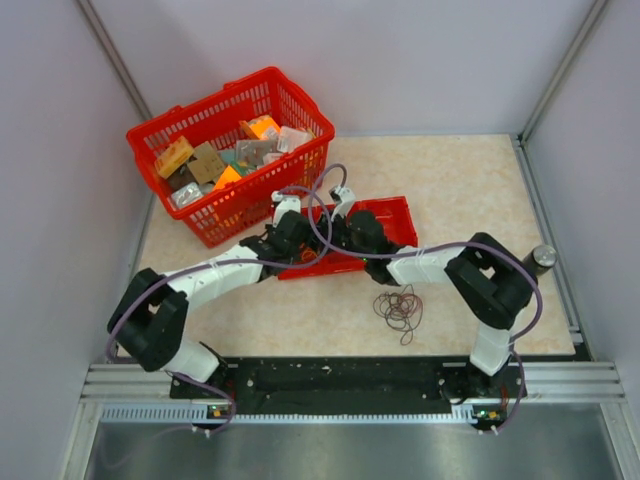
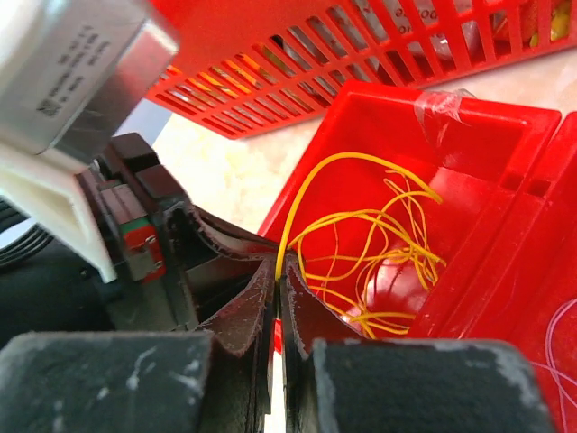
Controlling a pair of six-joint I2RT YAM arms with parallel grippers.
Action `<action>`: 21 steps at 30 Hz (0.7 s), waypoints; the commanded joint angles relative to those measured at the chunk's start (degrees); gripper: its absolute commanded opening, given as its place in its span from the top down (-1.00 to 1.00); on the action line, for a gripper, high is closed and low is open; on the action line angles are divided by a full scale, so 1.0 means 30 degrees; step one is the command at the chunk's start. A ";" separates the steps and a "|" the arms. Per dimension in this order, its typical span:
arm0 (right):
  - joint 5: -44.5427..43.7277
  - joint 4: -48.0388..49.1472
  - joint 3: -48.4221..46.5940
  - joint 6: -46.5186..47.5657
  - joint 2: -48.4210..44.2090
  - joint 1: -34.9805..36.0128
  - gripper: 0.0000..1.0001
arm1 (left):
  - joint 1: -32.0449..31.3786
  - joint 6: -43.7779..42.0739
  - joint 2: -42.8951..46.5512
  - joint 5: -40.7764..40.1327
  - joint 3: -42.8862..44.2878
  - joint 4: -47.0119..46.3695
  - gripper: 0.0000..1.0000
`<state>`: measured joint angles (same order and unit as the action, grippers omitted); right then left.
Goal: Untangle the cables
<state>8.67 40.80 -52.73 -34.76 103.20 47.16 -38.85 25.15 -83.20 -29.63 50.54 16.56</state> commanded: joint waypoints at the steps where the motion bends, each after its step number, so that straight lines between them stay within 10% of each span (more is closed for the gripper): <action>1: -0.0281 0.0407 -0.0968 -0.0306 0.0317 0.0336 1.00 | 0.0411 0.0933 0.0072 0.0705 0.0821 -0.0010 0.67; 8: 0.0041 -0.1642 -0.2225 -0.0774 0.1078 0.0336 1.00 | 0.0440 0.0700 0.5312 0.1408 -0.1145 0.1243 -0.32; 14: -0.0192 -0.5038 -0.4772 -0.1361 0.2513 0.0716 0.88 | 0.0440 -0.0060 1.1696 0.4126 -0.1730 0.3094 -0.42; 21: -0.1306 -0.8966 -0.5365 -0.1187 0.1319 0.1186 -0.04 | 0.0440 0.0669 1.7736 0.8319 -0.3281 0.3096 -0.51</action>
<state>6.87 20.73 -67.72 -38.68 110.96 49.60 -37.71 26.06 -36.14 -13.50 43.66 25.17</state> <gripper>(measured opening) 0.427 0.739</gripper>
